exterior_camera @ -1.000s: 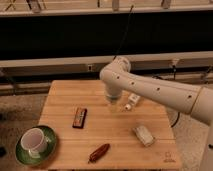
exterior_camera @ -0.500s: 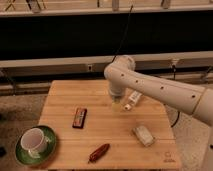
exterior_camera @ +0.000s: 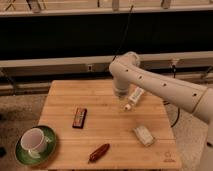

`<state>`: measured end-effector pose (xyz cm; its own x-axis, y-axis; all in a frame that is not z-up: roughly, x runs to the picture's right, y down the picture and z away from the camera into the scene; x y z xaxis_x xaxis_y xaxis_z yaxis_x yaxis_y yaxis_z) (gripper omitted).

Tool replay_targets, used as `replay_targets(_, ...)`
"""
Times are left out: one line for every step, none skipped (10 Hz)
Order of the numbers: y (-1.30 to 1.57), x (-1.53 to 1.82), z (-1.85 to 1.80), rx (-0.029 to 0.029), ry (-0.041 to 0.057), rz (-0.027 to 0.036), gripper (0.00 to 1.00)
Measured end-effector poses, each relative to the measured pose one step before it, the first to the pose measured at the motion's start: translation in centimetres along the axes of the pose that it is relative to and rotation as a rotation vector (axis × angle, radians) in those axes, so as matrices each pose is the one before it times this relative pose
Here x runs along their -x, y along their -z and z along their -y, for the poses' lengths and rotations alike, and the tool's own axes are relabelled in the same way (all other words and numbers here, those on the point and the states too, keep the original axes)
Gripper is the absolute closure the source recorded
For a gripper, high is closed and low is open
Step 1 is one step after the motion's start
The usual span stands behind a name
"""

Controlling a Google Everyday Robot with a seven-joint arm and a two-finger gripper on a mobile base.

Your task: Move the arm in a circular motion

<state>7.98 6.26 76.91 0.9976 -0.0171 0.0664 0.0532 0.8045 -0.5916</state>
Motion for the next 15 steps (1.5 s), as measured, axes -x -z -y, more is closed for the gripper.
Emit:
replay_targets(-0.036, -0.449, 0.41, 0.00426, -0.00452, 0.00422, 0.2)
replay_targets(0.047, -1.024, 0.586, -0.00024, -0.00564, -0.00313, 0.2)
replay_targets(0.041, -0.315, 0.104, 0.00203, 0.00137, 0.00122, 0.2)
replay_targets(0.053, -0.35, 0.081, 0.00256, 0.00528, -0.00036, 0.2)
replay_targets(0.009, -0.192, 0.272, 0.00074, 0.00473, 0.00146, 0.2)
replay_targets(0.007, -0.178, 0.369, -0.00177, 0.0, 0.00412, 0.2)
replay_targets(0.041, -0.746, 0.407, -0.00058, -0.00348, 0.00114, 0.2)
replay_targets(0.128, -0.707, 0.165, 0.00068, -0.00338, -0.00122, 0.2)
replay_targets(0.108, 0.066, -0.358, 0.00273, 0.00549, -0.0012, 0.2)
replay_targets(0.102, 0.416, -0.718, 0.00495, 0.00435, 0.00003, 0.2)
replay_targets(0.207, -0.065, -0.382, -0.00416, 0.00222, 0.00013, 0.2)
replay_targets(0.222, 0.055, -0.051, -0.00409, 0.00502, 0.00201, 0.2)
replay_targets(0.187, 0.389, 0.03, -0.00207, 0.0085, 0.0011, 0.2)
replay_targets(0.027, 0.423, -0.041, 0.00145, 0.00692, 0.00196, 0.2)
replay_targets(0.127, 0.051, -0.018, 0.00006, 0.00413, 0.0007, 0.2)
